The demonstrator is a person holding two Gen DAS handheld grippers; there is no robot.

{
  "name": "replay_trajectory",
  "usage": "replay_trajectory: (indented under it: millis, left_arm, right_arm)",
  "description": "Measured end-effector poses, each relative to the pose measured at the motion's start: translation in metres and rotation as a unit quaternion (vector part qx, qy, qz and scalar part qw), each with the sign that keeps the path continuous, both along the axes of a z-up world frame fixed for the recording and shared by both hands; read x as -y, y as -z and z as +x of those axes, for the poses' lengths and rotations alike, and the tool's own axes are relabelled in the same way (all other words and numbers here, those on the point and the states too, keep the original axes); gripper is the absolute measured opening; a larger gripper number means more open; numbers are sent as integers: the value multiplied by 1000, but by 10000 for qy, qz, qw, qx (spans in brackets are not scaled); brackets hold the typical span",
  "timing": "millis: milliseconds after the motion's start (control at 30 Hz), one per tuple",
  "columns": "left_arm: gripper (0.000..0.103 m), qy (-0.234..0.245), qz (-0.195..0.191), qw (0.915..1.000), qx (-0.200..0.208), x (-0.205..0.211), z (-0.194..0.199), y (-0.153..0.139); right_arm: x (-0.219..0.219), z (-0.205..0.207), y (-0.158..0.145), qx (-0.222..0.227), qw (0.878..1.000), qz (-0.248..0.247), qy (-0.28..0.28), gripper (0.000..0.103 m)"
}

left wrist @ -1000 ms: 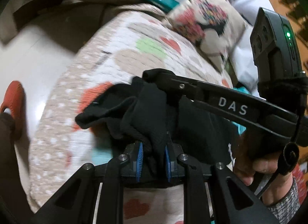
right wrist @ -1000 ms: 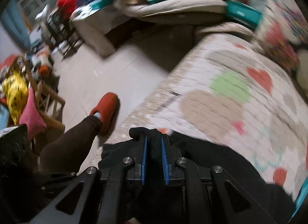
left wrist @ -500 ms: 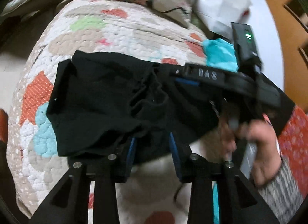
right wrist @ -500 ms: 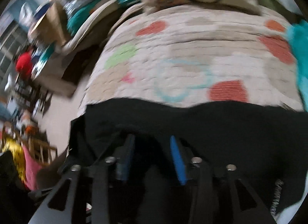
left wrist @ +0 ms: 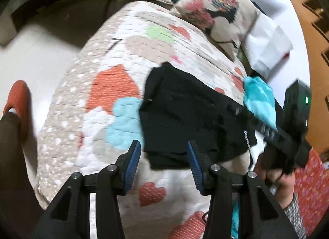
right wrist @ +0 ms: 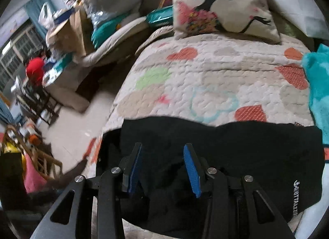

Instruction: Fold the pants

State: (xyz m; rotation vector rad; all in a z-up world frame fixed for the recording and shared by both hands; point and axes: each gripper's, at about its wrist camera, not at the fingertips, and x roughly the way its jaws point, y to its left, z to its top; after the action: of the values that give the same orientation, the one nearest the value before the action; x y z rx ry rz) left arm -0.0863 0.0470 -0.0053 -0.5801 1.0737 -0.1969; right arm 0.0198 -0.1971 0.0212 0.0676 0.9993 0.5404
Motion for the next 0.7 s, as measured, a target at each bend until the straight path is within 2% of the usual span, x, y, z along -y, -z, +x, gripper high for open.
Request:
replay_trajectory:
  millis: [167, 233, 333, 367, 400, 433, 467, 567, 633, 667, 700]
  left_arm:
    - [45, -130, -77, 9999, 24, -11, -1, 2]
    - [45, -237, -100, 9996, 68, -17, -1, 4]
    - [45, -476, -232, 9986, 78, -37, -4, 7]
    - [45, -560, -280, 9980, 67, -43, -4, 9]
    - [45, -682, -355, 9970, 53, -52, -4, 11]
    - [45, -760, -403, 9963, 44, -58, -5, 12]
    - [45, -859, -451, 9953, 29, -65, -6, 14]
    - [45, -1056, -443, 9934, 36, -79, -11, 13]
    - [45, -1142, -422, 9925, 68, -86, -14, 12]
    - [45, -1169, -421, 9922, 79, -87, -15, 11]
    - [45, -1195, -424, 9919, 97, -90, -16, 10]
  right_arm:
    - [-32, -29, 18, -182, 9979, -228, -585, 45]
    - [-39, -36, 27, -276, 9961, -465, -699, 44]
    - [-47, -51, 16, 236, 9937, -707, -833, 44]
    - [-52, -58, 10, 406, 9916, -759, -966, 48]
    - [-59, -65, 5, 559, 9885, -820, -1141, 54]
    - [-67, -73, 1, 715, 9847, -885, -1320, 64]
    - [-77, -81, 0, 868, 9801, -965, -1503, 66]
    - [-110, -96, 14, 1071, 9630, -1432, -2016, 66]
    - [-127, -98, 28, 1213, 9523, -1825, -2122, 65]
    - [-133, -99, 33, 1290, 9471, -2017, -2139, 62]
    - [-139, -96, 39, 1370, 9416, -2226, -2122, 53]
